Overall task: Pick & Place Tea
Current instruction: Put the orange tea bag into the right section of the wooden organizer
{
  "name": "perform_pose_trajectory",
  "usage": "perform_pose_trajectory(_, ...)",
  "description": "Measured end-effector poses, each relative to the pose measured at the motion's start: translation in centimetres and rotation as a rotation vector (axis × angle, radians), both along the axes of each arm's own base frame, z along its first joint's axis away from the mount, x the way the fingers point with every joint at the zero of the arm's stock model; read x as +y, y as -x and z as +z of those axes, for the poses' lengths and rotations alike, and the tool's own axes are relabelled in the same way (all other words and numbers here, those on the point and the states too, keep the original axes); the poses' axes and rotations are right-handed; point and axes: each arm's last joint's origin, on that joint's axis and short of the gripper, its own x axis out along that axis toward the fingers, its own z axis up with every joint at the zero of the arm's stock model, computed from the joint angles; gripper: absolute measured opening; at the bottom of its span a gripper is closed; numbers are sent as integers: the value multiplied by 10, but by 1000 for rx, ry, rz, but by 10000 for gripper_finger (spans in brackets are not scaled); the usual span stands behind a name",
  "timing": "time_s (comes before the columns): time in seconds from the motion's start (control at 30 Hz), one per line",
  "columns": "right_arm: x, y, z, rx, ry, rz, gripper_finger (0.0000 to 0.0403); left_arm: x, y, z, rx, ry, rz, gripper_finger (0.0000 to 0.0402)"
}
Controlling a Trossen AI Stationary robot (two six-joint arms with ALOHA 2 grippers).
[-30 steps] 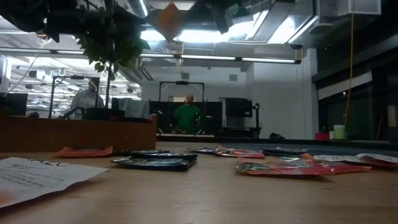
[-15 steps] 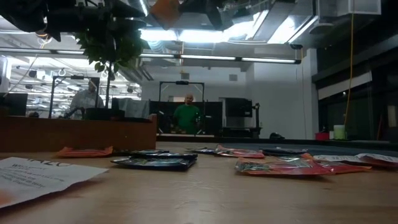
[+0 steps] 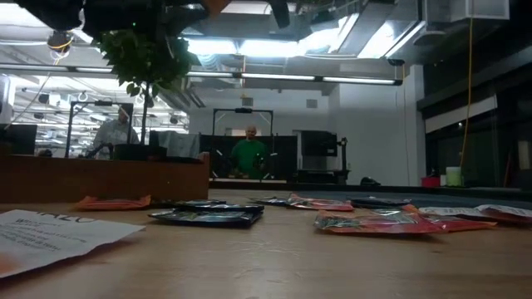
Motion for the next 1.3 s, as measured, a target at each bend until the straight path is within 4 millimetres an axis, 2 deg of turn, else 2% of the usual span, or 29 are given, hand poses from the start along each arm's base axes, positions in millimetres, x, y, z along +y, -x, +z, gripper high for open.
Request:
perform_pose_trajectory(0.27, -2, 0, 2, 1, 78, -29, 1, -1, -3, 19, -22, -37, -89, 157)
perform_pose_trajectory(0.73, -5, 1, 2, 33, 162, -140, 2, 5, -3, 6, 100, -13, -62, 157)
perform_pose_trajectory(1.1, 0, 1, 1, 40, 161, -154, 2, 20, 7, 1, 147, -40, -3, 157)
perform_pose_trajectory(1.3, 1, 1, 0, 27, 107, -130, 2, 18, 6, 3, 135, -34, -18, 157)
